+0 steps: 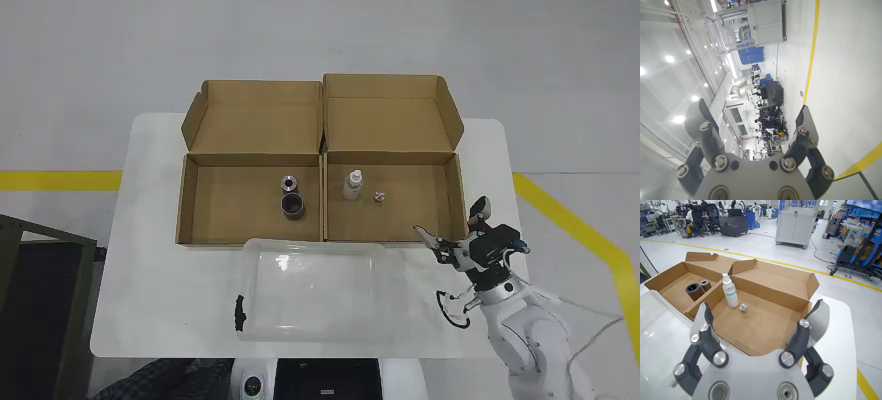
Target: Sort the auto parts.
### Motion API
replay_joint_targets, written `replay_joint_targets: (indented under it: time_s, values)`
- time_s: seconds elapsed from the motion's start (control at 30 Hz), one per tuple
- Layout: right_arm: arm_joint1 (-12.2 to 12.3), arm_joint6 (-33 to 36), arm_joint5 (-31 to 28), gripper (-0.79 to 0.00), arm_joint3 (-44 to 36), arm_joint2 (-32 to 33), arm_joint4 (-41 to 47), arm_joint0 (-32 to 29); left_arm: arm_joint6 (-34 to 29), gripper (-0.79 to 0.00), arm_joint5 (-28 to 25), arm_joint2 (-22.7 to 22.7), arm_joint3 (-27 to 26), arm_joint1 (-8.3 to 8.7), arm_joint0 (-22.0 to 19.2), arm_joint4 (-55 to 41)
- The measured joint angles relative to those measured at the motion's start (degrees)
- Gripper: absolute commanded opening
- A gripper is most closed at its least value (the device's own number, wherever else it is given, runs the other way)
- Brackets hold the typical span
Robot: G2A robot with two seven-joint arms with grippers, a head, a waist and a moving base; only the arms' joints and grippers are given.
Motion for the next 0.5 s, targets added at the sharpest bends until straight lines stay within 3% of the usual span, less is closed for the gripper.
replay_joint_targets:
  time_s: [0.5]
  values:
    - [0.3, -4.9, 0.3, 0.0, 0.5, 3.6, -2.2, -3.5, 0.0, 0.0, 0.0, 0.0, 0.0, 0.0, 0.0, 0.0]
